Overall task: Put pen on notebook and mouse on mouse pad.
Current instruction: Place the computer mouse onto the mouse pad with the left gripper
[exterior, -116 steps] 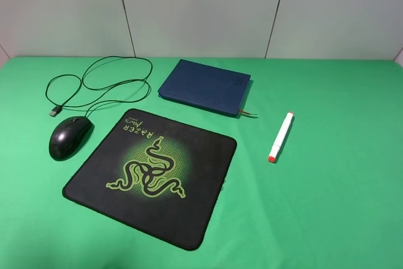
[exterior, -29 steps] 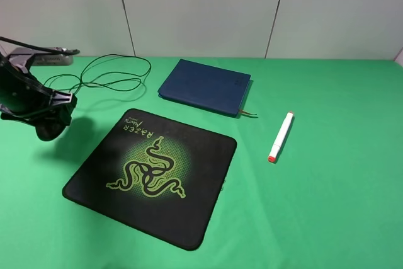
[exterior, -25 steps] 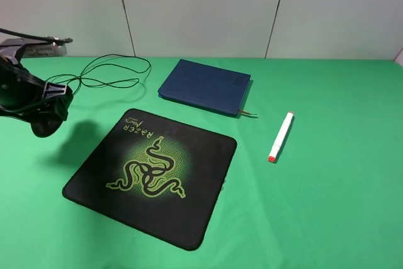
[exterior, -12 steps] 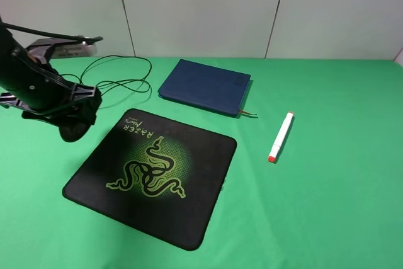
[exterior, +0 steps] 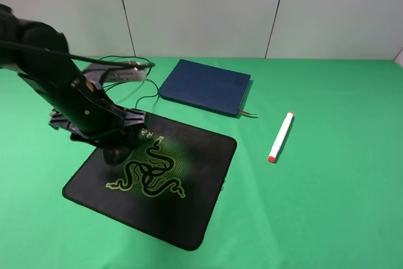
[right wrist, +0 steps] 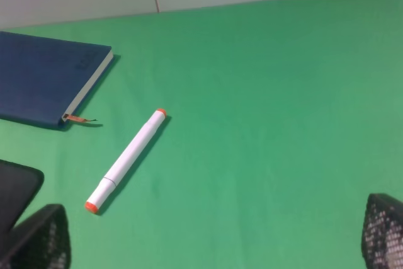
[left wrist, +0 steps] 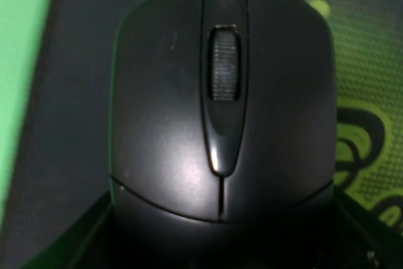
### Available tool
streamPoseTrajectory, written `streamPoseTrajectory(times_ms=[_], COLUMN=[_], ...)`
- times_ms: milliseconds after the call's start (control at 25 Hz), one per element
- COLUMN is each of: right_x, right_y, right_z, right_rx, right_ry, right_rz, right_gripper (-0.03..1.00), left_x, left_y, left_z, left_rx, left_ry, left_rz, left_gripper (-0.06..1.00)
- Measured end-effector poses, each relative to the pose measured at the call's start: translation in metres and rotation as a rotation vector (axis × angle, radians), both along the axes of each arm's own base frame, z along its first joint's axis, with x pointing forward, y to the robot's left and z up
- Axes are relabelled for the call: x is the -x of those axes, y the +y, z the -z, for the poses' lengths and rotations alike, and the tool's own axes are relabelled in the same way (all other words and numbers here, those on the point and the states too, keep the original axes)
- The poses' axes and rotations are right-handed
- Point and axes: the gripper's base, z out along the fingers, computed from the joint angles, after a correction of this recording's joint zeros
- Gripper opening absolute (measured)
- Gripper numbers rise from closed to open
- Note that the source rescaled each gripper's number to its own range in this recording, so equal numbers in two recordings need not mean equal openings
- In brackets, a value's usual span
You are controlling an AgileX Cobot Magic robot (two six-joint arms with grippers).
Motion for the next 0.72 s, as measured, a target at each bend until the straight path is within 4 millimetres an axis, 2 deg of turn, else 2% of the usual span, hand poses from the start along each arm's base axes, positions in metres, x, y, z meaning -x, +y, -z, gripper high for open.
streamPoseTrajectory(times_ms=[320,720], right_x=[0.000,0.000], right_y=[0.000,0.000], right_z=[0.000,0.000], right_rx=[0.000,-0.002], right_ry=[0.000,0.000], right_rz=[0.000,-0.002], right_gripper=[1.00,1.00], left_x=[0.007,0.009], left_y=[-0.026,-0.034], left_z=[0.031,0.039], left_rx=[-0.010,0.004], left_ry=[0.035,0.020], left_rz=[0.019,0.027], left_gripper=[0.00,0.00])
